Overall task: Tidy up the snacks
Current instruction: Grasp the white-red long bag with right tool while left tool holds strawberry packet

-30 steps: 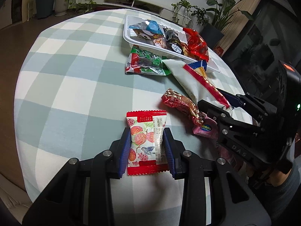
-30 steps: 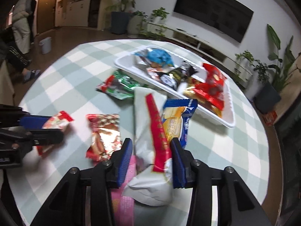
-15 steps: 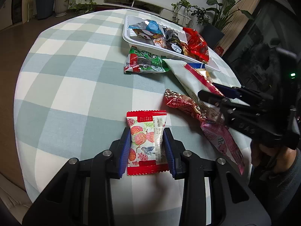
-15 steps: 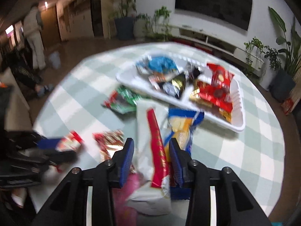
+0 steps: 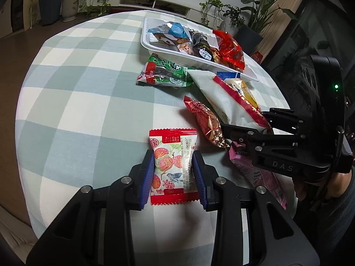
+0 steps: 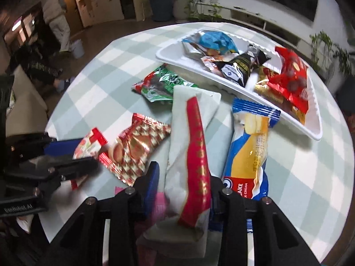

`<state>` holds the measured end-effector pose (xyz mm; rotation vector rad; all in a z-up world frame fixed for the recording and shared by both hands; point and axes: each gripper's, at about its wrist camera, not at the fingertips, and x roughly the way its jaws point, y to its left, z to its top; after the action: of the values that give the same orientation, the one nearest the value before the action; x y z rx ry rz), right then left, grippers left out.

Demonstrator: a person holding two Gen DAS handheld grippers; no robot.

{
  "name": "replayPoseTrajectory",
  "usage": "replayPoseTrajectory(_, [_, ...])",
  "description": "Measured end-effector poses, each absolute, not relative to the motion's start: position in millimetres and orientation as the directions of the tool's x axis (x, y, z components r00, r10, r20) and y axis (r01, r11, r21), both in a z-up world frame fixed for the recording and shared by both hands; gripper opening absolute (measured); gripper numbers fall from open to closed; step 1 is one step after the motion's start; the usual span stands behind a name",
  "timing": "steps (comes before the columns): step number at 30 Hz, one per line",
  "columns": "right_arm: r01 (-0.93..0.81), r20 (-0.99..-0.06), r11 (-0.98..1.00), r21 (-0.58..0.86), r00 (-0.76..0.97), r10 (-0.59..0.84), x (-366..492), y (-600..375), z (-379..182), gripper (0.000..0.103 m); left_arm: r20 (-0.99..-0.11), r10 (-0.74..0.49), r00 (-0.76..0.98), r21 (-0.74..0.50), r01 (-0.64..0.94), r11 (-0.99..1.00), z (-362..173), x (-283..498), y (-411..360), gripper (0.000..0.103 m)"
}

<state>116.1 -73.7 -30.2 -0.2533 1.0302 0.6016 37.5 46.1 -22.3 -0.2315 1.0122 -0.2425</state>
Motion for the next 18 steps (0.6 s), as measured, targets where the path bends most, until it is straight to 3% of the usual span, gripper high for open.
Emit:
replayPoseTrajectory(3, [-0.584, -0.861, 0.81, 0.056, 0.382, 0.335, 110, -70, -29, 0.028, -0.808, -0.304, 0.505, -0.292, 0.106, 0.951, -22, 37, 44, 0.032])
replayPoseTrajectory(12, [-0.534, -0.848, 0.839, 0.104, 0.393, 0.355, 102, -84, -28, 0.025, -0.808, -0.304, 0.504, -0.273, 0.137, 0.952, -23, 35, 39, 0.031])
replayPoseTrajectory(18, [-0.485, -0.793, 0.859, 0.16, 0.456, 0.405, 97, -106, -10, 0.024, -0.803, -0.305, 0.512, -0.271, 0.141, 0.952, -22, 35, 38, 0.03])
